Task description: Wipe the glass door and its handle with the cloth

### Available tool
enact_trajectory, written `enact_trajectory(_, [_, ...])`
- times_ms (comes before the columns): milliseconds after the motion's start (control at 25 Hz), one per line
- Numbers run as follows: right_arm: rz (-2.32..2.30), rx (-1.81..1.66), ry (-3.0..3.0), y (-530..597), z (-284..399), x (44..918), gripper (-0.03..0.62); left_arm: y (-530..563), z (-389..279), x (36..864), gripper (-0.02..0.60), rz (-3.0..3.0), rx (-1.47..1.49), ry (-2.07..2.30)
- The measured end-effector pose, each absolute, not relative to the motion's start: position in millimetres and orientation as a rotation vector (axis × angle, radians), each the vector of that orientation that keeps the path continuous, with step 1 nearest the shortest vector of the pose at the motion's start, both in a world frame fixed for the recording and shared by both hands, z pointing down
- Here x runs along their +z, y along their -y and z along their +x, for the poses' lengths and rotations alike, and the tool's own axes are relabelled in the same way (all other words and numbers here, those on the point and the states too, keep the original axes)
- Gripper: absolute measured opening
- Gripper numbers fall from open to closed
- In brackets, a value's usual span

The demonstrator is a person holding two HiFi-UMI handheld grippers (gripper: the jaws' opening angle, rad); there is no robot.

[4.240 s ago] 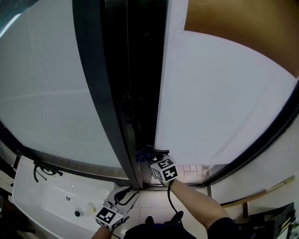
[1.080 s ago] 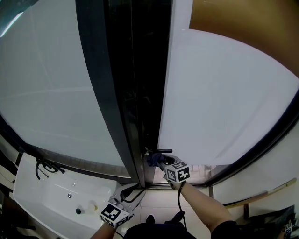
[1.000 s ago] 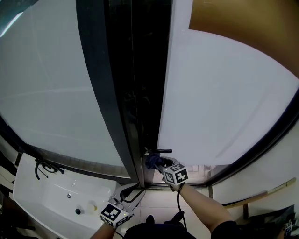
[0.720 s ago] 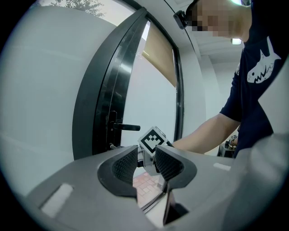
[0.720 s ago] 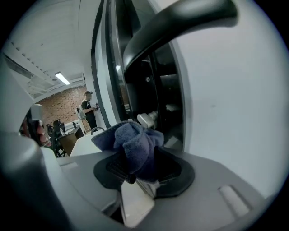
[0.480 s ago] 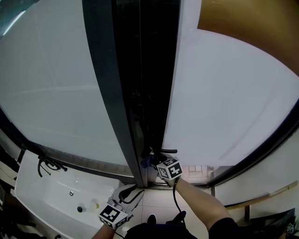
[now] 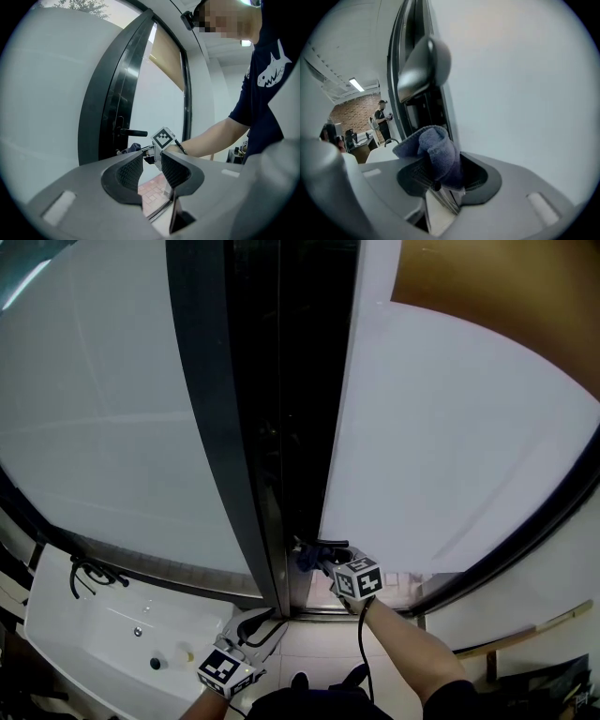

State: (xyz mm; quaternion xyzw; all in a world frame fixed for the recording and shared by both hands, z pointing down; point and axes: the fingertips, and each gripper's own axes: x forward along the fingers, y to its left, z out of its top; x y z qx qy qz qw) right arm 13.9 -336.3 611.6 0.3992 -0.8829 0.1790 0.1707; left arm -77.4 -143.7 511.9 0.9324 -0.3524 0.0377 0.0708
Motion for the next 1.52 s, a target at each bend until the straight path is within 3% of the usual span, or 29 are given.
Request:
enact_trajectory(480, [1.256,0.569,2.574,279,75,581,0.143,140,-61,507,0.120,2.849,0.109,0.985])
enact_trajectory(960, [1.405,0.254,2.645,173,135,493,0.144,142,-45,509,0.118,2.879,0.119,0.898])
enact_trajectory(1520, [1.439,0.221,2.660,81,193,488,0.144,90,7,495,0.119,2.873,0.130,0.949])
